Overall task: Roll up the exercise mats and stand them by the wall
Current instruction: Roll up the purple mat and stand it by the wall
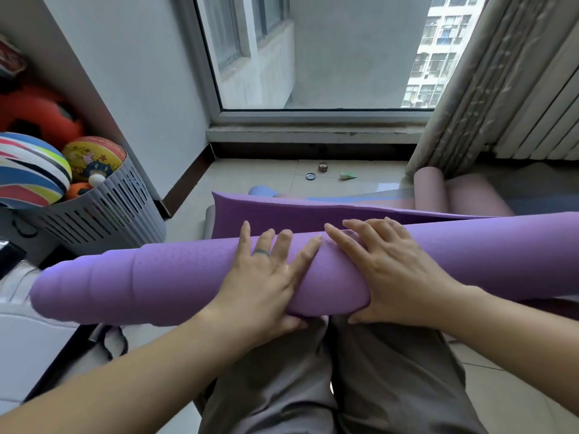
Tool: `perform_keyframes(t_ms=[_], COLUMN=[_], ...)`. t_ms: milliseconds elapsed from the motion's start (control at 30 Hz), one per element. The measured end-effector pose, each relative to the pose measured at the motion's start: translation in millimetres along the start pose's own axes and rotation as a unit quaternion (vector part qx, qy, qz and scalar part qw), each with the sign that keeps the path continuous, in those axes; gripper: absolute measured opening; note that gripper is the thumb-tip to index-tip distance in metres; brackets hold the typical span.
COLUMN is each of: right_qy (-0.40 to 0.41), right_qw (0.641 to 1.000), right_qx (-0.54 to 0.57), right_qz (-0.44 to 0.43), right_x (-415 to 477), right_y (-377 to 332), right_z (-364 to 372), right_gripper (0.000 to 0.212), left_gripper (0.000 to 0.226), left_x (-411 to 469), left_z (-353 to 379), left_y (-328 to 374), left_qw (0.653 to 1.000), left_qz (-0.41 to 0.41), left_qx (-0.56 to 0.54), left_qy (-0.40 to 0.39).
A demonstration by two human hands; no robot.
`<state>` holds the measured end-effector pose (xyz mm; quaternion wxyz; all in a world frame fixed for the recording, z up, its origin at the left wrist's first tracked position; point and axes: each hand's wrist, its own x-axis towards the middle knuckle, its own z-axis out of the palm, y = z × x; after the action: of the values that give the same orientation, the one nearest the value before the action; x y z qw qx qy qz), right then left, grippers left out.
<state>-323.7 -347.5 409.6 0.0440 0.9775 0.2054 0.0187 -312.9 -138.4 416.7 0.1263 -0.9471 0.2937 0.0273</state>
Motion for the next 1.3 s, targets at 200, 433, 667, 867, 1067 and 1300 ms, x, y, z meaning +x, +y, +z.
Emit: perform_keyframes(t_ms=[200,433,667,867,1067,1300], right_qy=[-0.032,-0.137,-0.022,0.027,0.073,0.138], right_qw=[0.999,0.985,0.993,0.995,0.99,0.983], right_qx=[0.02,0.068,0.069,0.064,0.12,0.105], right_qz=[-0.012,-0.078,-0.089,-0.073,-0.016,0.054], right_x=[6.7,-21.0,-11.0,-4.3,6.0,27.6], right_y=[4.0,-11.2,-2.2,5.4,12.7,10.4], right_z=[-29.0,-37.6,-31.3,-24.8,-14.9,2.2], right_gripper=[0.111,0.106,0.078,0.077,0.051,0.058], left_gripper=[0.109,0.097,0.089,0.081,0.054,0.044], left_x=[-3.4,-33.4,-21.4,-11.0,0.4,23.5], left_z=[-13.5,-20.4,-26.2,-28.1,-34.3,-27.1], left_y=[-8.5,-3.0,-12.8,-19.4,-18.2,-3.7], left_qw=[0.998,0.997,0.998,0.998,0.998,0.997], left_qz=[0.019,0.057,0.061,0.048,-0.005,-0.054], left_qx=[0.003,-0.046,-0.006,-0.03,-0.064,-0.05], left_qy=[0.054,-0.038,0.01,0.011,0.028,0.025])
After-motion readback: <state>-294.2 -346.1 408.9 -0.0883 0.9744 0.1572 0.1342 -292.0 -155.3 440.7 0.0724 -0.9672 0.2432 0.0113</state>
